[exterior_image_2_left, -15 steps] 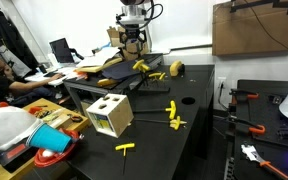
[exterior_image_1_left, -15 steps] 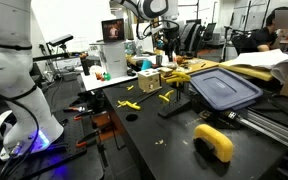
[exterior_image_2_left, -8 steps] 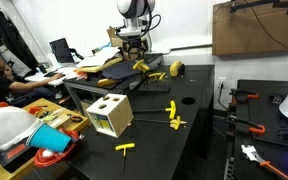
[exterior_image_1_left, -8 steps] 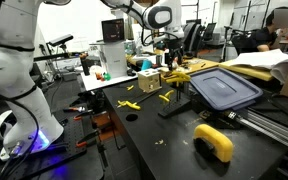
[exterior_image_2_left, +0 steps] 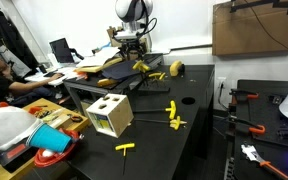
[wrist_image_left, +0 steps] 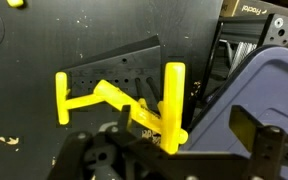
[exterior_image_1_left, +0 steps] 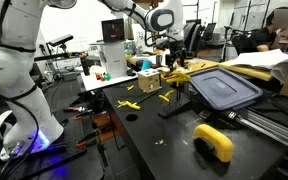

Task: Remove the yellow object in the front part of the black platform and put it on the table

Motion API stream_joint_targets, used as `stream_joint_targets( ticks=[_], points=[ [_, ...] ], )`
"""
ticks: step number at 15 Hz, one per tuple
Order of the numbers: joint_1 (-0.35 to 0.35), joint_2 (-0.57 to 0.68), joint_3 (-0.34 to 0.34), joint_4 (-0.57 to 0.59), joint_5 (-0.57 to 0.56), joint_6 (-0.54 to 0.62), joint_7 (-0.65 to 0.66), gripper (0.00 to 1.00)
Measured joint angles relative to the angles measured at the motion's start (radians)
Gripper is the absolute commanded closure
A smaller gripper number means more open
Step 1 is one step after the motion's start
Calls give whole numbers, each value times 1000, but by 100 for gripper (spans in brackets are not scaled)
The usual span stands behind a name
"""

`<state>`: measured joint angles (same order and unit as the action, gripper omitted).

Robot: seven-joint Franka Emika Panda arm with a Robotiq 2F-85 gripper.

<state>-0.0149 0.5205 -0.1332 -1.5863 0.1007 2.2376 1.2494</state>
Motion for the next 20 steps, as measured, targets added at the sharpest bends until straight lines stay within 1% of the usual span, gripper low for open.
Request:
stream_joint_targets(
  ticks=[7,15,16,17,19,20],
  points=[
    [-1,20,-14,4,-1,0,32,0],
    [-2,46,-17,15,0,1,34,0],
    [-1,53,-17,21,0,1,35,25],
    [-1,59,-17,26,0,2,35,26],
    [-1,71,-17,38,0,6,35,42],
    [-1,76,-17,43,0,11,35,51]
  ],
)
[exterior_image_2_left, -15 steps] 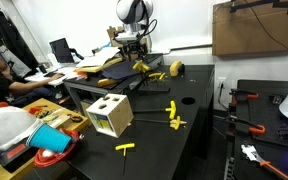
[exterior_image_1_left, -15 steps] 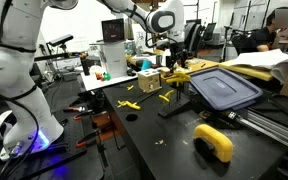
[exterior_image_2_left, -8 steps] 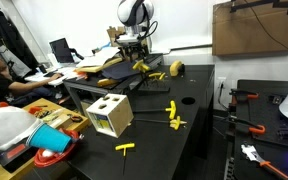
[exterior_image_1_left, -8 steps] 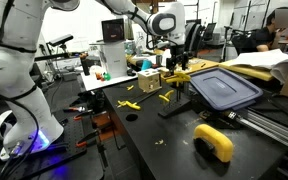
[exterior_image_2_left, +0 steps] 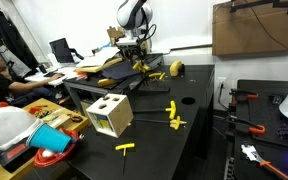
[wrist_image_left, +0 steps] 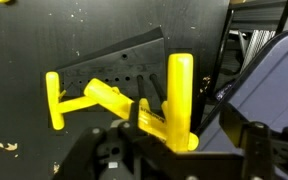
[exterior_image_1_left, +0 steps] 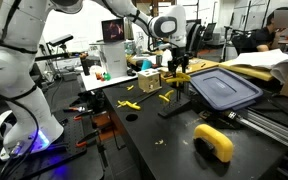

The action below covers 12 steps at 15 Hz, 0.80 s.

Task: Remove the yellow object in the front part of the black platform and put it on the table

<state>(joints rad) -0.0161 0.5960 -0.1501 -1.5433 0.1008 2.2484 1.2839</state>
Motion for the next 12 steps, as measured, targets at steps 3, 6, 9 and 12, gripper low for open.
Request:
stream_joint_targets(
  ticks=[3,6,9,12],
  points=[
    [0,2,-2,13,-2,7,0,73],
    [0,2,-2,17,-4,16,-1,95],
    [0,1,-2,17,-9,17,-4,94],
    [2,-1,-1,14,-18,18,-12,94]
  ],
)
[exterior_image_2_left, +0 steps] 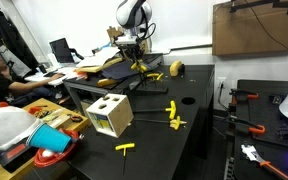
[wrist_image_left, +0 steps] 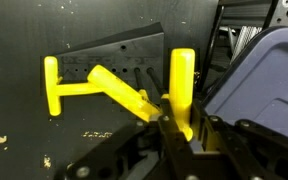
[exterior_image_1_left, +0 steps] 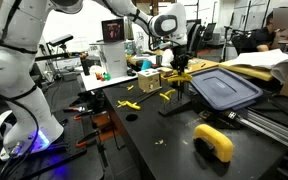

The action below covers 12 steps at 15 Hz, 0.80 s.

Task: Remove the yellow object in the front part of the black platform and put it on the table

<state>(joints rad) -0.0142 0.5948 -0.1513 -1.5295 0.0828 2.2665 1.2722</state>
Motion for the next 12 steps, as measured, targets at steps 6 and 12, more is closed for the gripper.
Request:
stream_joint_targets(
  ticks=[6,12],
  points=[
    [23,-63,0,-57,-66,-1,-64,94],
    [53,-217,5,-172,-148,-44,-128,94]
  ],
)
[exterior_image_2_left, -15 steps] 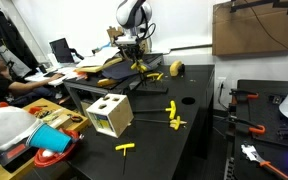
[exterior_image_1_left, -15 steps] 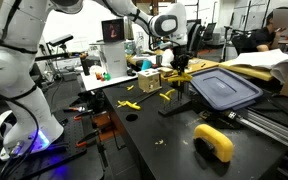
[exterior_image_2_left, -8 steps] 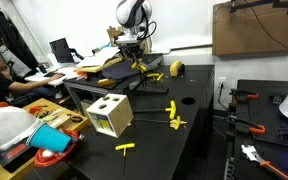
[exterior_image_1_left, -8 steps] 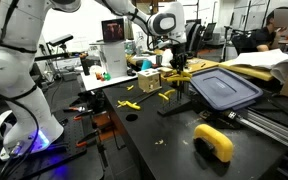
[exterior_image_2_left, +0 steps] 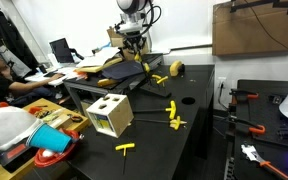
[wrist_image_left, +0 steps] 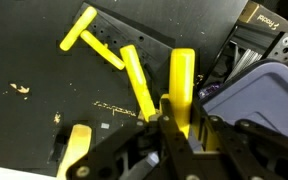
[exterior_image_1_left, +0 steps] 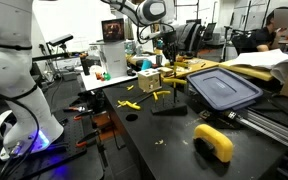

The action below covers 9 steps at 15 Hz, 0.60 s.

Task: Remove the yellow object in the front part of the black platform and put it on the table

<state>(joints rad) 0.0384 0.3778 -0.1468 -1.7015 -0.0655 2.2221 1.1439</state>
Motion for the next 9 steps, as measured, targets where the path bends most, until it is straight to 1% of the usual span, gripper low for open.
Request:
stream_joint_targets(
  ticks=[5,7,9],
  points=[
    [0,-120,24,-88,-6,-4,-109,94],
    [0,-172,40,-141,-7,28,-175,94],
    [-1,-223,57,-210,-2,93,-227,94]
  ],
)
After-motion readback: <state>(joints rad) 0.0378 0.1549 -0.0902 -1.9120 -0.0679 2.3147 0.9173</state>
